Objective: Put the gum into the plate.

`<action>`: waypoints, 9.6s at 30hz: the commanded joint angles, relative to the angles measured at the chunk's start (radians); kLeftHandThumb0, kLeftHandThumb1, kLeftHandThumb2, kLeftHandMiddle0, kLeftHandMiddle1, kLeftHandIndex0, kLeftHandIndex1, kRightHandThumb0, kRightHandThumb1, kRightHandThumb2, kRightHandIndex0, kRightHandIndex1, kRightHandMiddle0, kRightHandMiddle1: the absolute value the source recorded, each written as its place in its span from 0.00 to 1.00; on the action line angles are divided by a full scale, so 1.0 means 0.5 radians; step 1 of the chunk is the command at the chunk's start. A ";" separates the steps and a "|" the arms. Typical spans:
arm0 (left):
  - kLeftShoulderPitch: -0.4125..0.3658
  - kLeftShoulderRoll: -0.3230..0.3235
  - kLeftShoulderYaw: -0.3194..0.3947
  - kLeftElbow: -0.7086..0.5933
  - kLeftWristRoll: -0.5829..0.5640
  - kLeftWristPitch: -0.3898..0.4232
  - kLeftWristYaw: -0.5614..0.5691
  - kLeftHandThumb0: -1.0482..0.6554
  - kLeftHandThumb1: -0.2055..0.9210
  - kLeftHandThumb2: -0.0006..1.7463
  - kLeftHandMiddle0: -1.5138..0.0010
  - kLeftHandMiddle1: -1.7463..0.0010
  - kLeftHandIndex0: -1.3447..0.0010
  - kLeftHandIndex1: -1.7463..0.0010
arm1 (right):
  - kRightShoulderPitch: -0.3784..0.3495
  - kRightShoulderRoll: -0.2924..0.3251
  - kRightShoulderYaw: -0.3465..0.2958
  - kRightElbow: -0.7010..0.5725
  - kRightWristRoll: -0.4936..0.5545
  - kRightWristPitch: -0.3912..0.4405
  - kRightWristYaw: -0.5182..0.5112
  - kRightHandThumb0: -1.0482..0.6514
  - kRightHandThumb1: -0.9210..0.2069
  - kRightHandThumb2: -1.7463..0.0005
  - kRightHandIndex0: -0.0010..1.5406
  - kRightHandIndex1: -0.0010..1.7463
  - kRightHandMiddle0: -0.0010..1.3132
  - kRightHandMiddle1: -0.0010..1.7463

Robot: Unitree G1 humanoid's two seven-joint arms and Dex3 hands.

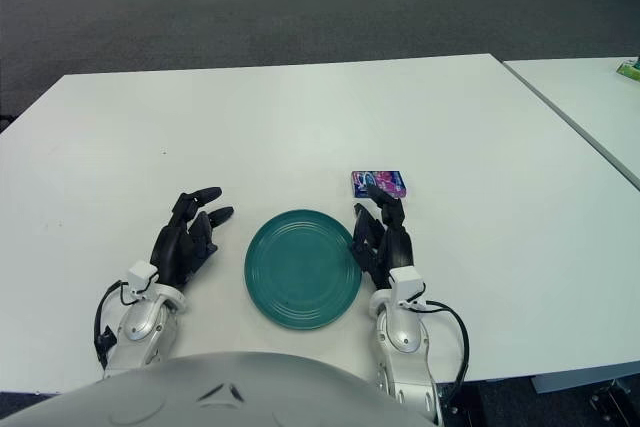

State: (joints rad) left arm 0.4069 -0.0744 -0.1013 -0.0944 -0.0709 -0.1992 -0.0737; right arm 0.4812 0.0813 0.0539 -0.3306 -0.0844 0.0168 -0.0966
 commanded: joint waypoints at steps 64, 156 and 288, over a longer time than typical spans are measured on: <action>-0.060 -0.002 -0.043 0.039 0.045 -0.054 0.000 0.13 1.00 0.47 0.76 0.54 0.91 0.39 | -1.134 -1.236 0.616 0.964 -1.679 -0.122 0.394 0.20 0.00 0.71 0.18 0.00 0.00 0.23; -0.112 -0.003 -0.018 0.076 0.022 -0.043 0.002 0.17 1.00 0.45 0.79 0.52 0.95 0.38 | -1.537 -1.386 0.491 0.137 -1.491 -0.866 0.007 0.36 0.43 0.33 0.76 1.00 0.39 1.00; -0.095 0.000 -0.023 0.063 -0.022 -0.126 0.016 0.12 1.00 0.48 0.78 0.57 0.97 0.38 | -0.427 -0.311 -0.245 0.496 0.488 -0.476 0.343 0.11 0.00 0.46 0.20 0.03 0.00 0.33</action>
State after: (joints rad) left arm 0.3697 -0.0842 -0.1210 -0.0696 -0.0899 -0.2579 -0.0619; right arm 0.2486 -0.0787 -0.0691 -0.1237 0.1796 -0.2019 0.0667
